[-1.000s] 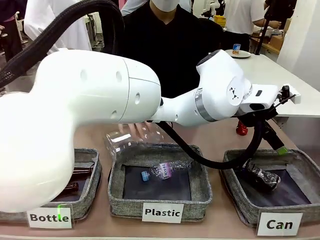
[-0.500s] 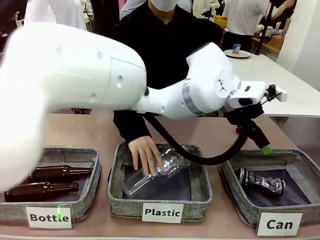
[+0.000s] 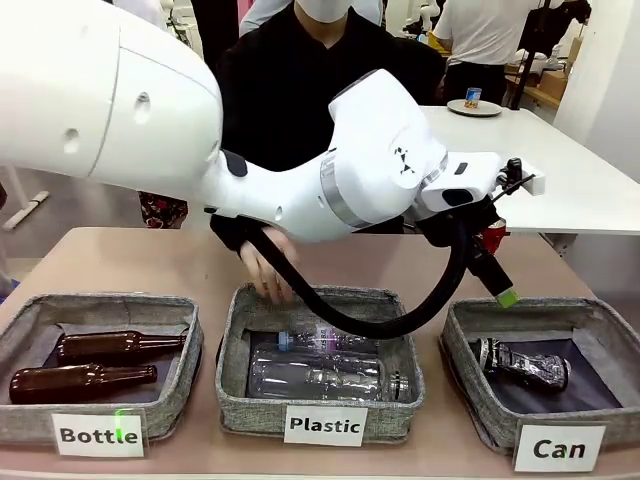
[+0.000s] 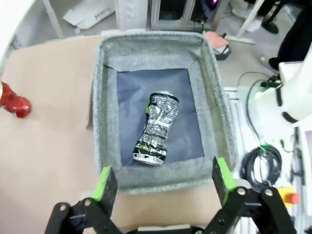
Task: Sort the can waste into the basket.
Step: Pick up the can waste from the table and place it in the right Fabric basket.
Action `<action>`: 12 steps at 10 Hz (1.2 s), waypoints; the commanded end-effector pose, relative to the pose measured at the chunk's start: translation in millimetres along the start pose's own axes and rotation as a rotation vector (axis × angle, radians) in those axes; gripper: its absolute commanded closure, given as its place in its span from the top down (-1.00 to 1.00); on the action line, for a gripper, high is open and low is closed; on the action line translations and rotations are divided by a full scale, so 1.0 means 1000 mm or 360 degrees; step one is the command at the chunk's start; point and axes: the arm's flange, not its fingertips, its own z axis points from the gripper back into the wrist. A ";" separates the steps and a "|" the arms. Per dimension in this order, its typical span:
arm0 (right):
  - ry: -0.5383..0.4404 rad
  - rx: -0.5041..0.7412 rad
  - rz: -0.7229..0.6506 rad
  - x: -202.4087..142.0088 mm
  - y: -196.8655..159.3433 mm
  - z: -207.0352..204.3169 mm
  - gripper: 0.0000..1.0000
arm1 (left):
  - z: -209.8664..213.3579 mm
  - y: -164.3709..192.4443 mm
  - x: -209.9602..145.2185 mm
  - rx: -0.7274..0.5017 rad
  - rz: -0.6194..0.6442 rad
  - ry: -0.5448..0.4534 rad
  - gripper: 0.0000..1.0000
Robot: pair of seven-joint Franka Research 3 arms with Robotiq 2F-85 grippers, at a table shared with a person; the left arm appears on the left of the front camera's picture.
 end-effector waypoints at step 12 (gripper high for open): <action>0.0183 0.0156 -0.0009 -0.023 0.108 -0.160 1.00 | 0.262 -0.031 -0.201 -0.0299 0.1023 -0.0962 1.00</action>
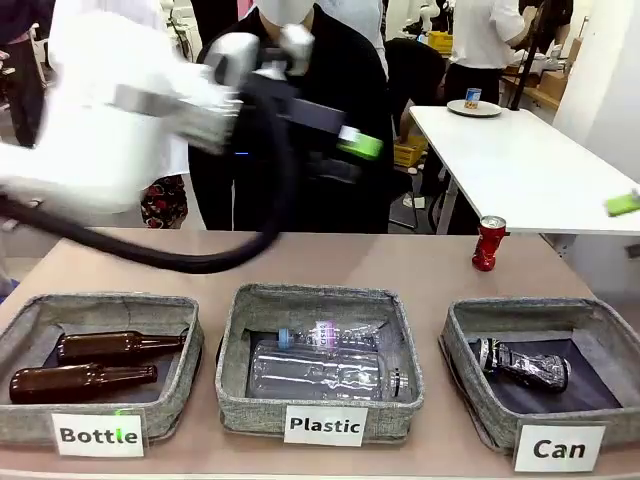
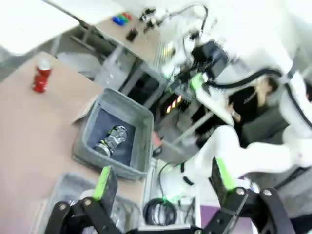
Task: Sort the can waste into the basket.
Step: Pick up the can waste from the table and place it in the right Fabric basket.
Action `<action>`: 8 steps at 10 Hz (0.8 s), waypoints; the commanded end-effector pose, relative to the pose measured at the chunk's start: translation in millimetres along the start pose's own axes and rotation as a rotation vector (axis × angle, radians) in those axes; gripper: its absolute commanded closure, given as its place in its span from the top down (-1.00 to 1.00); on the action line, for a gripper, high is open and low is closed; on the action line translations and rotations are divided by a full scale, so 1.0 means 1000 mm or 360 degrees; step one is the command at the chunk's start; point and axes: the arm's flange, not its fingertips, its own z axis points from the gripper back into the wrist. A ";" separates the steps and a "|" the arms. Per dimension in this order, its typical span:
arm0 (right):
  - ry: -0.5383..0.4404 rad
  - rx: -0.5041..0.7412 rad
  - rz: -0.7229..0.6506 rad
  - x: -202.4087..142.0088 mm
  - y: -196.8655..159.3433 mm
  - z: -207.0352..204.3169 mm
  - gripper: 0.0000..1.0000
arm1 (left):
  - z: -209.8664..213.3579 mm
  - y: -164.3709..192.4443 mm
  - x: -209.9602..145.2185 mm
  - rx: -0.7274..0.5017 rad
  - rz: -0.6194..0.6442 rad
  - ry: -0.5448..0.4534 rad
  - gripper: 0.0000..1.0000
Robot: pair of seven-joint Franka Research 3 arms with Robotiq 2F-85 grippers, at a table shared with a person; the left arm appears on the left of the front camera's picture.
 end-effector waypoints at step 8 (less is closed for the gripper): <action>-0.0025 0.0343 -0.0061 0.007 -0.072 -0.120 1.00 | 0.253 0.068 -0.193 0.0003 0.0648 -0.0679 1.00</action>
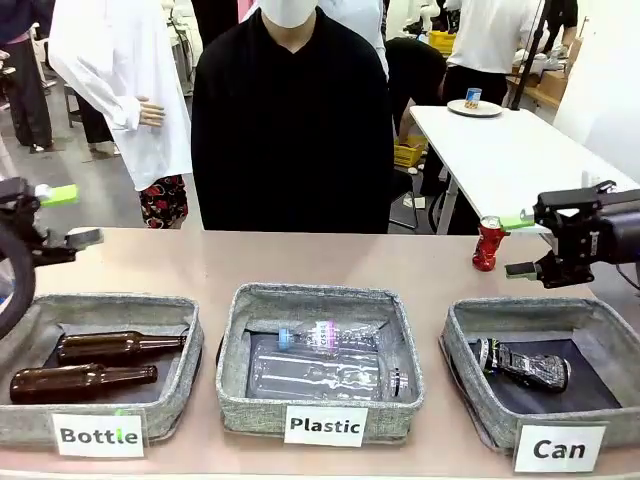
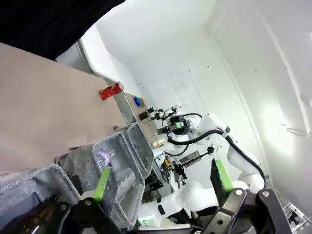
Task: Sort the can waste into the basket.
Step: Pick up the can waste from the table and place it in the right Fabric basket.
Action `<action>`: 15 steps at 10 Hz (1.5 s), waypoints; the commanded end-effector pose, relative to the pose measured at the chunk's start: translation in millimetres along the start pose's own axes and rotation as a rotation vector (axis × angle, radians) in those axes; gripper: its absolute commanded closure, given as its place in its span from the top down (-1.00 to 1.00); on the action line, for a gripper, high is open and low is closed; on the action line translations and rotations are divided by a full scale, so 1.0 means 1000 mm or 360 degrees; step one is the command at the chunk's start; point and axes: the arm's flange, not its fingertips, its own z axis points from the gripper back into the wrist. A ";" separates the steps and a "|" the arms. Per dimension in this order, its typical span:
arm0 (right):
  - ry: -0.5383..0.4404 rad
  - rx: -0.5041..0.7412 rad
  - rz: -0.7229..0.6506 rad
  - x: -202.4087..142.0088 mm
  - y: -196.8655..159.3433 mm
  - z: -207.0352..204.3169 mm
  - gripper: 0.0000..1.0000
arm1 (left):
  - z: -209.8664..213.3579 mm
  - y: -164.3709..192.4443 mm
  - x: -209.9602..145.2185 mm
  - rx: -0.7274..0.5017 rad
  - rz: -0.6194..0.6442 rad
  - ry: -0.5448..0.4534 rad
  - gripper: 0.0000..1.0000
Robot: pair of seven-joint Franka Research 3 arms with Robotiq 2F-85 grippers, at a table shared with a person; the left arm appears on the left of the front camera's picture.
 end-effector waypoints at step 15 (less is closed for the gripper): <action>-0.0498 -0.0833 0.1900 0.071 -0.003 0.044 1.00 | -0.042 -0.026 -0.002 0.0032 -0.0030 0.0146 1.00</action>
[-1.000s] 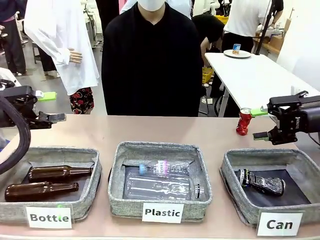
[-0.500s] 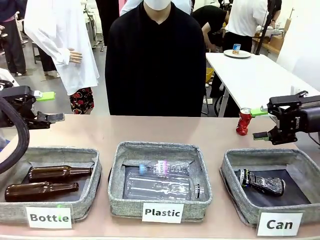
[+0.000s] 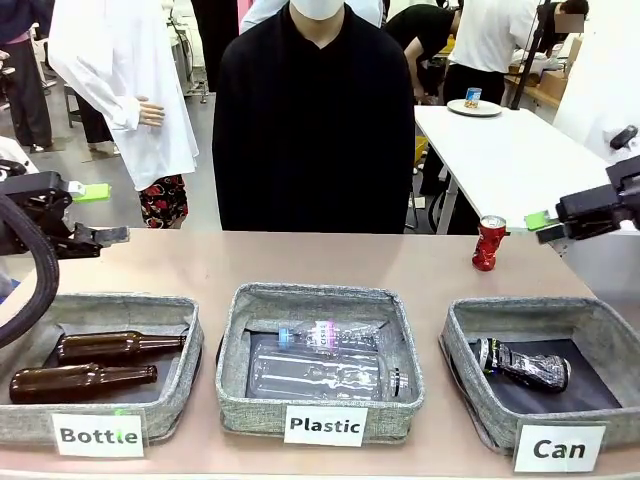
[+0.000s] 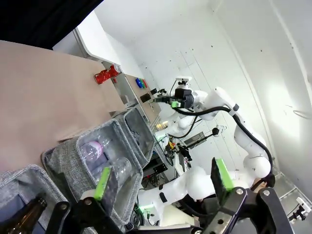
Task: Sort the can waste into the basket.
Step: Pick up the can waste from the table and place it in the right Fabric basket.
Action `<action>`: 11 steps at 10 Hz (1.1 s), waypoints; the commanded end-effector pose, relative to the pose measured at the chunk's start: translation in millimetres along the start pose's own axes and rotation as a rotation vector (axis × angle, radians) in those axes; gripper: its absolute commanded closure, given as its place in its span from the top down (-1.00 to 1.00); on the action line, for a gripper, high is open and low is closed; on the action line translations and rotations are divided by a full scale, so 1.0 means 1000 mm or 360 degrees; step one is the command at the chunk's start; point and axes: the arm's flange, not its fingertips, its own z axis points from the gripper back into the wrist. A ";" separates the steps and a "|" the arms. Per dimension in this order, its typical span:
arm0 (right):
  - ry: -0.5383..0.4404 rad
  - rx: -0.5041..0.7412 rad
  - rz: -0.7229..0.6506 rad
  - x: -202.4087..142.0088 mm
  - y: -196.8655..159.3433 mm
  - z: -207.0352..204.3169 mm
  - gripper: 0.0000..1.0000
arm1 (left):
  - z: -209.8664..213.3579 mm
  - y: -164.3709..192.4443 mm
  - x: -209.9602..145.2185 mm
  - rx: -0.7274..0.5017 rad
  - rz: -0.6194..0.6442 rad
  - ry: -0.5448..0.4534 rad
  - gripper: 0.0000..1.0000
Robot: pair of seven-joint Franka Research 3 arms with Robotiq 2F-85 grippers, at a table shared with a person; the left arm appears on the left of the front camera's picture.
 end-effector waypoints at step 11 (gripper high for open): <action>-0.0136 -0.0563 0.0880 0.014 -0.077 0.036 1.00 | 0.001 -0.002 0.001 -0.0004 0.0017 -0.0011 1.00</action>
